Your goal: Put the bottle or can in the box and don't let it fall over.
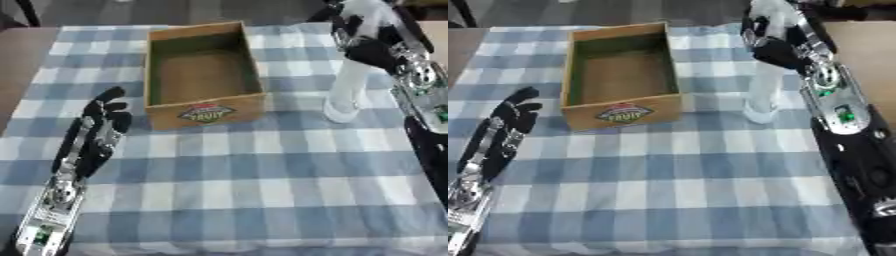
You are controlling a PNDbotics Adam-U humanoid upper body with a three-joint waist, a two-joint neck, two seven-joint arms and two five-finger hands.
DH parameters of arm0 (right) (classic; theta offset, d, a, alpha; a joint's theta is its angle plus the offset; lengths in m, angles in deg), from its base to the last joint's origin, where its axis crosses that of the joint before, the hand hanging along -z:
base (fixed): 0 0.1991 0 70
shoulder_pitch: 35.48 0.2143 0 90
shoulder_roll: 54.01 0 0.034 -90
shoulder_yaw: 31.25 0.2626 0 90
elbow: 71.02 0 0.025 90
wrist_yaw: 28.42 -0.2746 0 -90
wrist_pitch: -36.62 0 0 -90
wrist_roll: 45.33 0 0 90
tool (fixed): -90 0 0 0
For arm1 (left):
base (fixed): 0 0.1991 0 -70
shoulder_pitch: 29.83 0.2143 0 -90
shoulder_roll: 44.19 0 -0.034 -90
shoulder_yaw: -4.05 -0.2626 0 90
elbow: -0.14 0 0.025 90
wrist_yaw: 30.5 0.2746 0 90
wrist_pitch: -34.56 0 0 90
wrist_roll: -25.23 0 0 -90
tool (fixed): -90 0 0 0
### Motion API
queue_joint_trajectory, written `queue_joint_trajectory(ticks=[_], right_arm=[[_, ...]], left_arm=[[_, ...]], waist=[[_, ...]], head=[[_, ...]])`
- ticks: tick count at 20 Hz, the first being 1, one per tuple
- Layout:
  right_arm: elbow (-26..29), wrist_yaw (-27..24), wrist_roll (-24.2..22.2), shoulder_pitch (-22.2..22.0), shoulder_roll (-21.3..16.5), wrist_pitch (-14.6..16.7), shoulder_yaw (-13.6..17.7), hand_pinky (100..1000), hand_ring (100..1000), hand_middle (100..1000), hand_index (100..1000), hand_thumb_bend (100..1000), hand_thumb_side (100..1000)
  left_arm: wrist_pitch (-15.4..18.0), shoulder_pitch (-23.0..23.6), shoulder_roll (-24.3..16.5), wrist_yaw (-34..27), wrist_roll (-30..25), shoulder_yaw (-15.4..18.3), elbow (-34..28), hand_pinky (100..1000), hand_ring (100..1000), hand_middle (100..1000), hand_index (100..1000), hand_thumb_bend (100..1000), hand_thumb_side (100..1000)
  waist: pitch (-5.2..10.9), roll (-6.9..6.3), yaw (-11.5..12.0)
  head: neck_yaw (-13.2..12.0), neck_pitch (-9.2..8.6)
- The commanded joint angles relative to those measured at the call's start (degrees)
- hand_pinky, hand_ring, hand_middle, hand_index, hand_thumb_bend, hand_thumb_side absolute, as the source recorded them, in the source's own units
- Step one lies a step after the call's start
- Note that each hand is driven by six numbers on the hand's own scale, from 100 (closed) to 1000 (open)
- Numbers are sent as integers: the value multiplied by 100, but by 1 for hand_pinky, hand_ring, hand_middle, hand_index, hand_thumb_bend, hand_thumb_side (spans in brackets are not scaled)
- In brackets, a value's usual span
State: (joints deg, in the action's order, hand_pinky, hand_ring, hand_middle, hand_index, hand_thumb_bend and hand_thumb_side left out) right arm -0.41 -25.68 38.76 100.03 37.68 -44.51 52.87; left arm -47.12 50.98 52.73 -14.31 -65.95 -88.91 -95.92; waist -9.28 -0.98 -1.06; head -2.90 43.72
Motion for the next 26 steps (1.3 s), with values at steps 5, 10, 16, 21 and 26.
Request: queue_joint_trajectory(ticks=[5, 10, 16, 21, 26], right_arm=[[268, -107, -10, 351, -182, -3, -68, 480, 413, 217, 331, 100, 111], [273, -270, -34, 567, -327, -6, -93, 483, 413, 218, 331, 100, 116], [198, -443, -5, 874, -386, -23, -49, 484, 412, 216, 330, 100, 123], [33, -486, 28, 1200, -328, -32, -19, 486, 411, 216, 329, 100, 127], [-224, -465, 17, 1545, -179, -3, -13, 491, 412, 216, 329, 100, 133]], left_arm=[[6, -90, -25, -40, -22, -7, -91, 841, 826, 863, 947, 549, 894], [14, -118, 4, -54, -57, -48, -96, 841, 825, 863, 947, 549, 894], [36, -199, 25, -86, -131, -129, -112, 841, 825, 863, 947, 550, 892], [60, -341, 64, -121, -225, -232, -127, 841, 825, 863, 947, 551, 889], [93, -484, 117, -164, -359, -363, -128, 842, 824, 862, 947, 551, 889]], waist=[[131, -11, 66], [127, -17, 242], [96, 19, 585], [56, 73, 990], [0, 139, 1453]], head=[[29, -29], [87, -75], [253, -144], [493, -247], [775, -390]])
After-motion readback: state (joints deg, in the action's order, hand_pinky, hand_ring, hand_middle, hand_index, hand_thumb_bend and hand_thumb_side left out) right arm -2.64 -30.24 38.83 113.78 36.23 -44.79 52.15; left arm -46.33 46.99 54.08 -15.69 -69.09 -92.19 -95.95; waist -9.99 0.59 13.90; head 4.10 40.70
